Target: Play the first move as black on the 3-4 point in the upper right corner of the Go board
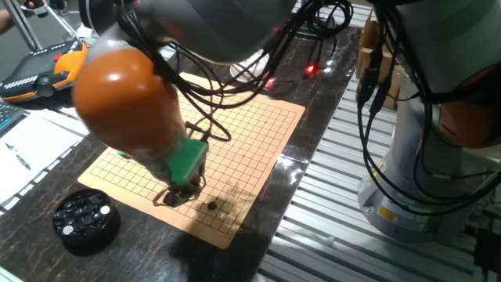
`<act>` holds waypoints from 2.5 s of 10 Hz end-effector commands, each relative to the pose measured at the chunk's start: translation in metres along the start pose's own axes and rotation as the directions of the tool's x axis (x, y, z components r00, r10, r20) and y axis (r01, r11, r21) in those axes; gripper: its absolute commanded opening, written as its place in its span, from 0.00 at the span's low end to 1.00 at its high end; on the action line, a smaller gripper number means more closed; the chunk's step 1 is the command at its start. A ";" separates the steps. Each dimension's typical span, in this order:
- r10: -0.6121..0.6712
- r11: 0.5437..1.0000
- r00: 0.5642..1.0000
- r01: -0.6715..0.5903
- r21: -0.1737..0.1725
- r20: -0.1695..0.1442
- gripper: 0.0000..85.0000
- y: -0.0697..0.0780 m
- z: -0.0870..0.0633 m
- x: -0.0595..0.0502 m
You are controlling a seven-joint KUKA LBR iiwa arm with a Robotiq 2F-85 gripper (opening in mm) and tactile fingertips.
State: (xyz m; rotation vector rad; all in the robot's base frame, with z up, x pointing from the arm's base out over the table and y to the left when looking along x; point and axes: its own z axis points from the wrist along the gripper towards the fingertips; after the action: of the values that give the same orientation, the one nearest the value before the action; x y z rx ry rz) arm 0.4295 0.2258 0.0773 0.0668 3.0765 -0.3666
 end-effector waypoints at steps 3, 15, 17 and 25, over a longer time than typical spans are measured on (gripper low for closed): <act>-0.008 0.999 1.000 0.006 -0.047 -0.029 0.01 -0.007 -0.018 -0.016; -0.206 0.967 0.978 0.208 -0.145 0.026 0.01 -0.090 -0.057 -0.070; -0.211 0.967 0.977 0.211 -0.145 0.014 0.01 -0.096 -0.056 -0.069; -0.200 0.967 0.978 0.187 -0.171 -0.062 0.01 -0.088 -0.054 -0.068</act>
State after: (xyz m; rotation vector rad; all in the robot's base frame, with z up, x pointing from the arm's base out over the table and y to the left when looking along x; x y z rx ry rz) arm 0.4908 0.1505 0.1536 -0.2316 3.1865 -0.1179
